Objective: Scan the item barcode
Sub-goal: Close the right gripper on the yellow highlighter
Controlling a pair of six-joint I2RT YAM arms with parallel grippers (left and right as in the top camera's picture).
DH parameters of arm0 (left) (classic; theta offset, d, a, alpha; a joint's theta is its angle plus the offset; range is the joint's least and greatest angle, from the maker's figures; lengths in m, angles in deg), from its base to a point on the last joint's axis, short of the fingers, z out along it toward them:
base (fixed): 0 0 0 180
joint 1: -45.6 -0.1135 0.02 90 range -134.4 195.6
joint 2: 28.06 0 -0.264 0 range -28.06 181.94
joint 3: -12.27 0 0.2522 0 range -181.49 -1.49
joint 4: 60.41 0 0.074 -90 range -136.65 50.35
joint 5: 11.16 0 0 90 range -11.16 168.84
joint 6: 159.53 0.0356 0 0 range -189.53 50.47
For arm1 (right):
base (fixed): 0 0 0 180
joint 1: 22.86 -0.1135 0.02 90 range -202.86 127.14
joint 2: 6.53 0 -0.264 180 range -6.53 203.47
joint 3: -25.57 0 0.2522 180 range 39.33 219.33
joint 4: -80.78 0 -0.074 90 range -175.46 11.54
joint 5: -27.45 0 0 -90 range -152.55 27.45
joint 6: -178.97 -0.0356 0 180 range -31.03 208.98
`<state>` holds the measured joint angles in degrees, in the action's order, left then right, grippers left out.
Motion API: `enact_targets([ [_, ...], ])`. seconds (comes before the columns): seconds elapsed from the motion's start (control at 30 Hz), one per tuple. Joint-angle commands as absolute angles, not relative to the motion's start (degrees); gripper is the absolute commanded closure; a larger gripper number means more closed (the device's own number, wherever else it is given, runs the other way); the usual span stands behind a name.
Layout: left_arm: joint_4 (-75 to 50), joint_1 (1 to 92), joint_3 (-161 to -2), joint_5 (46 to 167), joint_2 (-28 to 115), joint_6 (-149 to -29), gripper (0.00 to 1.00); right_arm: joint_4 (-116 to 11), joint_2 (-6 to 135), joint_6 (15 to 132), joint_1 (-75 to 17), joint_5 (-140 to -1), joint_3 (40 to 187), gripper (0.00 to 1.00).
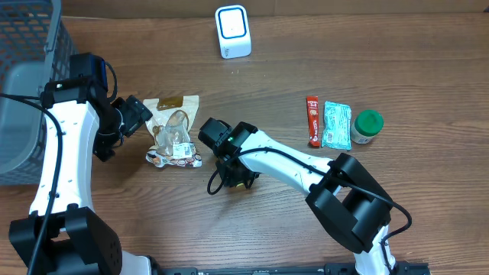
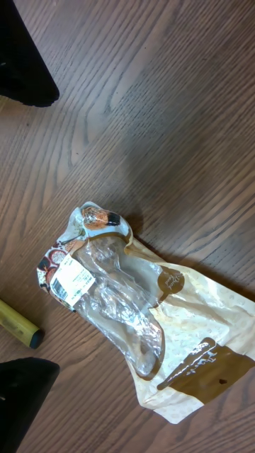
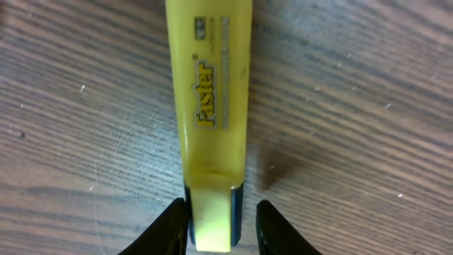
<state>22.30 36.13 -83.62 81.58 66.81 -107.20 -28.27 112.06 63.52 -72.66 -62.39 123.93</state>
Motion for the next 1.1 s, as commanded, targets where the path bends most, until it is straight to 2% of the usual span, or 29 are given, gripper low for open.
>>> enact_targets([
  [0.0, 22.3, 35.9, -84.1, 81.2, 67.3, -106.8, 0.0, -28.8, 112.5, 63.2, -71.5, -61.1, 123.3, 0.71],
  [0.2, 22.2, 35.9, -84.1, 81.2, 67.3, -106.8, 0.0, -29.6, 112.5, 63.2, -70.6, -61.2, 123.3, 0.73],
  [0.5, 22.3, 35.9, -84.1, 81.2, 67.3, -106.8, 0.0, -32.2, 112.5, 59.7, -70.5, -61.1, 123.3, 0.82],
  [0.9, 22.2, 35.9, -84.1, 81.2, 67.3, -106.8, 0.0, -40.9, 112.5, 58.7, -70.4, -57.1, 123.3, 0.82],
  [1.0, 22.2, 35.9, -84.1, 81.2, 67.3, -106.8, 0.0, -42.7, 112.5, 58.7, -70.4, -54.9, 123.3, 0.69],
  [1.07, 22.3, 35.9, -84.1, 81.2, 67.3, -106.8, 0.0, -43.4, 112.5, 58.7, -70.4, -54.9, 123.3, 0.65],
])
